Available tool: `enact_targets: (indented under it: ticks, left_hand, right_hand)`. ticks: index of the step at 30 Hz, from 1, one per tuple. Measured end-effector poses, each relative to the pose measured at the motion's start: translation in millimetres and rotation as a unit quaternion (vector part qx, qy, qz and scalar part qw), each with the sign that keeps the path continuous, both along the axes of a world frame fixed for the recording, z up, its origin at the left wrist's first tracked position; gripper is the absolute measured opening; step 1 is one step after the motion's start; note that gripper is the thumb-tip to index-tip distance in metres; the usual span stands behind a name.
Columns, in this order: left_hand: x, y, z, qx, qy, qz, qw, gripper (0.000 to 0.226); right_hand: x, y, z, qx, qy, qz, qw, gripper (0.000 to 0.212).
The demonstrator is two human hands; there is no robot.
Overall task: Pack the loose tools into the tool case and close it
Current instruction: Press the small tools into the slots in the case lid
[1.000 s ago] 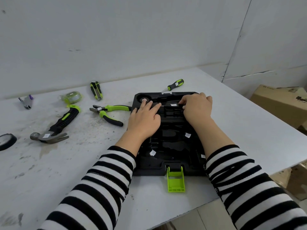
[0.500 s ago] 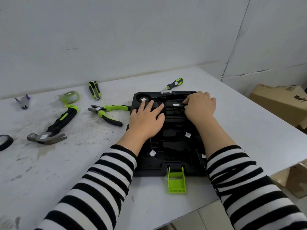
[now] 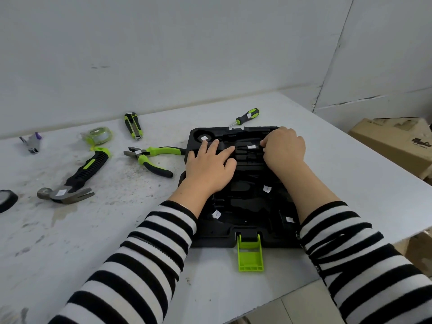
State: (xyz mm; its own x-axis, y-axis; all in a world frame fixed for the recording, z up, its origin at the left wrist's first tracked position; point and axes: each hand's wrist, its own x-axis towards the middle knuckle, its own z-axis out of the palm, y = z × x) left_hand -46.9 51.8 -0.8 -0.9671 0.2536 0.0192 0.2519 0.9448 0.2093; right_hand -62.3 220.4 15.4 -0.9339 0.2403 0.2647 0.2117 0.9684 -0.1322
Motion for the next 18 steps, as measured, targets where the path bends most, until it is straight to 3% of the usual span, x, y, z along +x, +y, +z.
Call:
enact_targets:
  ticks: [7,8,10,12,14,16,18]
  left_hand:
    - [0,0,0,0.003,0.011,0.002,1.000,0.051]
    - [0,0,-1,0.003,0.011,0.002,1.000,0.051]
    - [0,0,-1,0.006,0.013,0.003,1.000,0.051]
    - [1,-1,0,0.007,0.017,0.005,1.000,0.051]
    - [1,0,-1,0.006,0.017,0.005,1.000,0.051]
    - [1,0,-2,0.005,0.019,0.008,1.000,0.051]
    - [0,0,-2,0.006,0.020,0.009,1.000,0.051]
  right_hand:
    - [5,1,-1,0.054,-0.009,0.071,0.996,0.033]
    - [6,4,-3,0.011,0.013,0.066,0.998,0.037]
    - [9,11,-4,-0.183,0.082,0.022,0.980,0.041]
    - [9,23,-4,-0.365,0.146,-0.050,0.918,0.043]
    - [8,34,-7,-0.477,0.149,-0.121,0.858,0.045]
    - [5,38,-10,-0.522,0.115,-0.148,0.832,0.040]
    - [3,37,-11,-0.493,0.070,-0.129,0.858,0.031]
